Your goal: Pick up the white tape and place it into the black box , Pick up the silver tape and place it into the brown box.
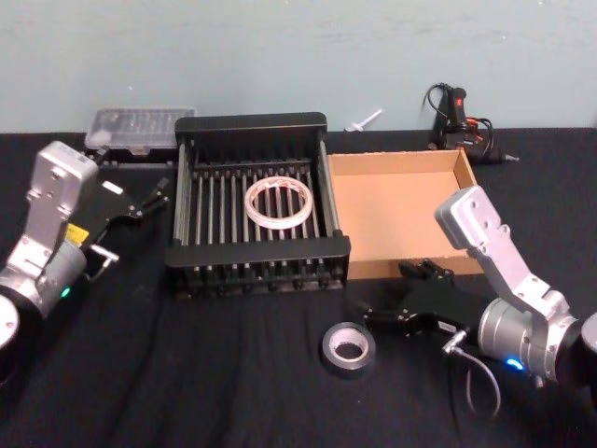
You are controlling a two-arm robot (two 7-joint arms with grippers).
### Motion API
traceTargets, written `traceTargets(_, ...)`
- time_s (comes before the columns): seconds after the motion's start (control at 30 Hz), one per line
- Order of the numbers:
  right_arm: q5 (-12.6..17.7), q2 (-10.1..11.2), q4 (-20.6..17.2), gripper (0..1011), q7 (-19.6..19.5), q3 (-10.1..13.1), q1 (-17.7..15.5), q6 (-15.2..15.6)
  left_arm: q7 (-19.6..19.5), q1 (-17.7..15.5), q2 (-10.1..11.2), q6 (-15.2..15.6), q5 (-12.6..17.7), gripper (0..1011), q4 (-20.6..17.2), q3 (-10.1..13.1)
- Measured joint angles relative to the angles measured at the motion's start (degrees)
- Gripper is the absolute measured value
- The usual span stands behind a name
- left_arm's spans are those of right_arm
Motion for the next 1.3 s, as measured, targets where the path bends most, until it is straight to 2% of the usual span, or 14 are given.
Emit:
traceTargets(0.7,-0.42,0.98,1.08,1000,1.8,-4.35,2.43,3.14,0.0,0.0,0.0,0.0,0.0,1001,0.0,0.0)
traceTargets(1.3,-1.41,1.1,1.76,1000,2.43,-5.9,3.54,4.68,0.0,0.0,0.0,0.0,0.0,1001,0.0,0.0)
